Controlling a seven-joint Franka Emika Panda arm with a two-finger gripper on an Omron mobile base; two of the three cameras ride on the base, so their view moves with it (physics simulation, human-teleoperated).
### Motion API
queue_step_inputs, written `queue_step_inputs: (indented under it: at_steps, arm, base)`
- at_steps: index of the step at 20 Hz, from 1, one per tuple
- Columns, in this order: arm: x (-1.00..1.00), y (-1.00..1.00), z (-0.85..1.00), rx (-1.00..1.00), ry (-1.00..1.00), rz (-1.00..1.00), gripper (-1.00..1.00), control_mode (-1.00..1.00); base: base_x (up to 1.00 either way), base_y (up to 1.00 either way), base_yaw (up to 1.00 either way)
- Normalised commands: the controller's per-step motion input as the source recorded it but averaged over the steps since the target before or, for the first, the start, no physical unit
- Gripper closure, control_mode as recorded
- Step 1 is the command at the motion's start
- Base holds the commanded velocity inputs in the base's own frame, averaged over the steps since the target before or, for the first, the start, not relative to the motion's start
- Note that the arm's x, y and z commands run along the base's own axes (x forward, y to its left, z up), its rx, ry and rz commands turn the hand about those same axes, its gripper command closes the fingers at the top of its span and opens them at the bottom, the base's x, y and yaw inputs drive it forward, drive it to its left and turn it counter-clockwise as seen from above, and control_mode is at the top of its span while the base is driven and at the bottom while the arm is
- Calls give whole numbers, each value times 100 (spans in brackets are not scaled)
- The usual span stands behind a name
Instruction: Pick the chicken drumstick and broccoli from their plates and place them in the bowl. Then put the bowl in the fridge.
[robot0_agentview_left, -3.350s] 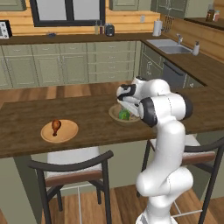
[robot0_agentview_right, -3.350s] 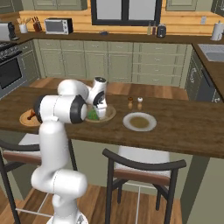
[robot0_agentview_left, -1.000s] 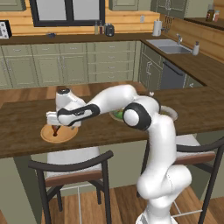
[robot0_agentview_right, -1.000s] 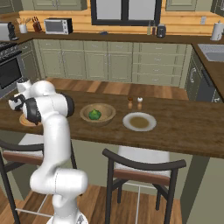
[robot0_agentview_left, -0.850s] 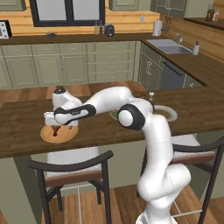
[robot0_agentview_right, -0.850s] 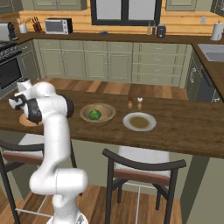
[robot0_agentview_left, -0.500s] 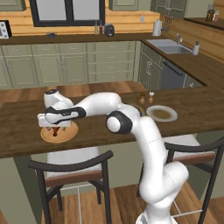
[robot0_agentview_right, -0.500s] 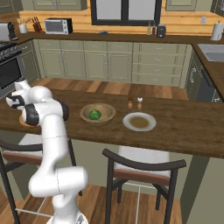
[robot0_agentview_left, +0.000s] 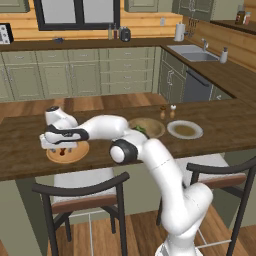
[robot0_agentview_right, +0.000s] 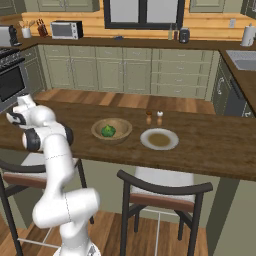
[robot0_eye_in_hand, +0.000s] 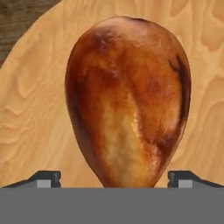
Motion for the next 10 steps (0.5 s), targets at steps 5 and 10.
queue_step_inputs:
  at_steps: [5,10]
  arm:
    - [-20,-8,-33,0,0,0,100,-100]
    - [-33,-43,-47,0,0,0,100,-100]
  base:
    - [0,0,0]
    - [0,0,0]
